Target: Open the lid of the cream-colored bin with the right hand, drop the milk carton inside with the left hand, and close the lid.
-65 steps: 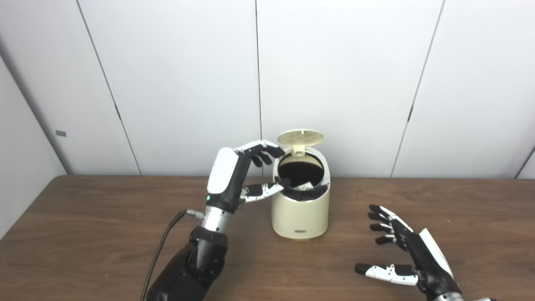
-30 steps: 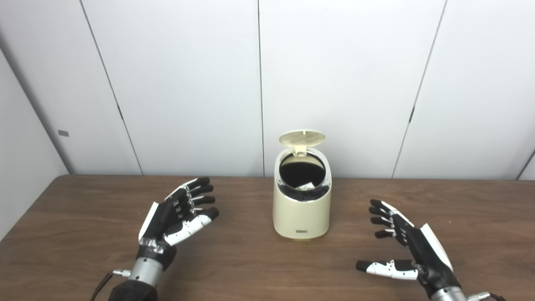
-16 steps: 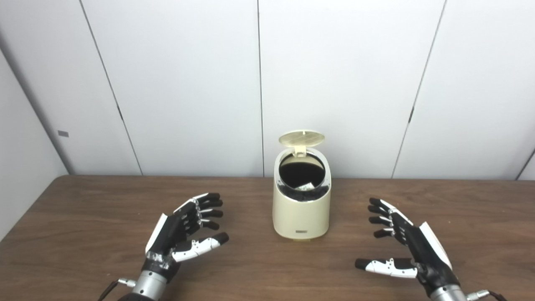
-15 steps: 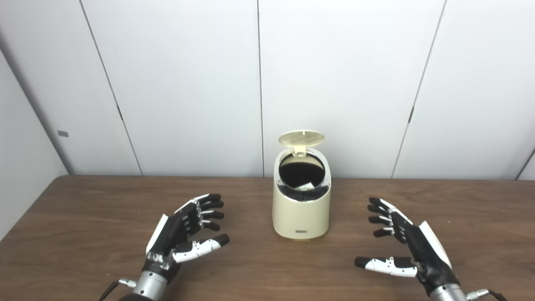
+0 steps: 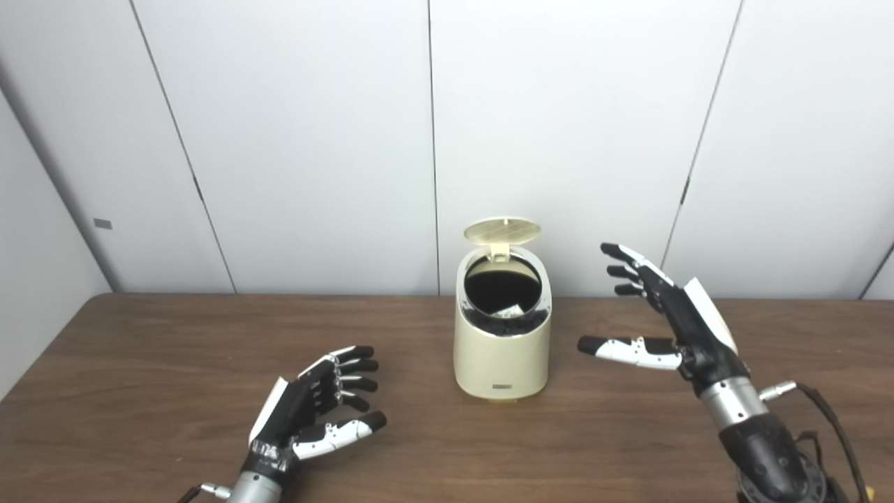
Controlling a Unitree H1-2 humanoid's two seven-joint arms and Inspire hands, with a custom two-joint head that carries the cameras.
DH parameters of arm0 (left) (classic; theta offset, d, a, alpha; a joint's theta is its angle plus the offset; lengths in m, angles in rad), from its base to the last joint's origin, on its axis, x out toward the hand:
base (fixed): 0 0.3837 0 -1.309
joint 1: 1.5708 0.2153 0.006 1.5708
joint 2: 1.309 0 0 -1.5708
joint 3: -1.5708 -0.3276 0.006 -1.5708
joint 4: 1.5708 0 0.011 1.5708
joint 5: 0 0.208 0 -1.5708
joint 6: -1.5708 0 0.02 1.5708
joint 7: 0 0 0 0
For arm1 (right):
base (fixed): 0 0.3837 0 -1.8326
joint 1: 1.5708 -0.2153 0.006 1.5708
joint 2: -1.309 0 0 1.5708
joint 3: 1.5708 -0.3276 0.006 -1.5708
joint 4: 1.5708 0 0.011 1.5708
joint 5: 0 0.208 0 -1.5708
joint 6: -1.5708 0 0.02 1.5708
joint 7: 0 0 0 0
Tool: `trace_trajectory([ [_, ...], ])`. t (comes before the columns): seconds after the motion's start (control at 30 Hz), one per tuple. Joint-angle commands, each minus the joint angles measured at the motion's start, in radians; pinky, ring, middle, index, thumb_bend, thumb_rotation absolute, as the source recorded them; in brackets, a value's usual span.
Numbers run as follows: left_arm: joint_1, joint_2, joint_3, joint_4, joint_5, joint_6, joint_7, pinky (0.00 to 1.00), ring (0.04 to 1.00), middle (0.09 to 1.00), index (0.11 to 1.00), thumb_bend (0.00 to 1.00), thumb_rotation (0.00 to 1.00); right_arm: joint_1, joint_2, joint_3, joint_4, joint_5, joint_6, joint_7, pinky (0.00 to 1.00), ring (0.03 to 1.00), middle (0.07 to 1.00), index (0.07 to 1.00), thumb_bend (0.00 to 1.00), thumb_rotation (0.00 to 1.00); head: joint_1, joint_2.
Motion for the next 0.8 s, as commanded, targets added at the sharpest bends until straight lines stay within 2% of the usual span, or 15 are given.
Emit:
trace_trajectory([
  [0.0,-0.014,0.009,0.004,-0.004,-0.002,-0.049,-0.002,0.57,0.676,0.757,0.82,0.76,0.16,-0.083,-0.022,0.003,-0.035,0.006,0.019,0.026,0.78,0.852,0.865,0.848,0.81,0.38,0.0,-0.001],
  [0.07,-0.011,0.011,0.001,0.001,0.004,-0.049,-0.003,0.57,0.669,0.753,0.815,0.75,0.16,-0.127,-0.026,0.016,-0.031,0.017,0.05,0.057,0.81,0.864,0.861,0.853,0.79,0.35,-0.001,-0.003],
  [0.2,-0.004,0.006,-0.003,0.0,0.017,-0.044,0.002,0.57,0.663,0.747,0.808,0.76,0.17,-0.186,-0.019,0.044,-0.027,-0.013,0.121,0.078,0.8,0.866,0.863,0.845,0.82,0.39,0.004,-0.005],
  [0.23,-0.003,0.005,-0.003,0.0,0.019,-0.044,0.003,0.57,0.662,0.745,0.807,0.76,0.17,-0.197,-0.021,0.051,-0.025,-0.023,0.125,0.078,0.75,0.843,0.851,0.835,0.83,0.38,0.004,-0.005],
  [0.33,0.001,0.003,-0.002,-0.003,0.014,-0.042,0.003,0.57,0.666,0.749,0.811,0.76,0.17,-0.237,-0.031,0.074,-0.019,-0.05,0.153,0.091,0.71,0.823,0.842,0.829,0.85,0.37,0.004,-0.005],
  [0.43,-0.001,0.003,0.0,-0.003,0.019,-0.044,0.007,0.58,0.664,0.746,0.81,0.76,0.17,-0.274,-0.045,0.092,-0.005,-0.047,0.177,0.133,0.73,0.859,0.874,0.854,0.84,0.37,0.004,-0.005],
  [0.57,-0.006,0.004,-0.001,0.002,0.004,-0.047,-0.003,0.57,0.661,0.746,0.809,0.75,0.16,-0.306,-0.065,0.11,-0.005,-0.044,0.192,0.181,0.77,0.873,0.88,0.862,0.82,0.28,0.006,-0.006],
  [0.67,-0.007,0.005,-0.004,0.007,0.0,-0.052,-0.012,0.57,0.658,0.747,0.81,0.74,0.16,-0.332,-0.09,0.146,-0.015,-0.098,0.219,0.216,0.76,0.882,0.892,0.873,0.78,0.35,0.008,-0.008],
  [0.77,-0.007,0.004,-0.004,0.011,0.004,-0.054,-0.012,0.57,0.657,0.742,0.806,0.74,0.16,-0.351,-0.104,0.172,-0.021,-0.151,0.241,0.229,0.74,0.927,0.897,0.845,0.75,0.41,0.007,-0.008],
])
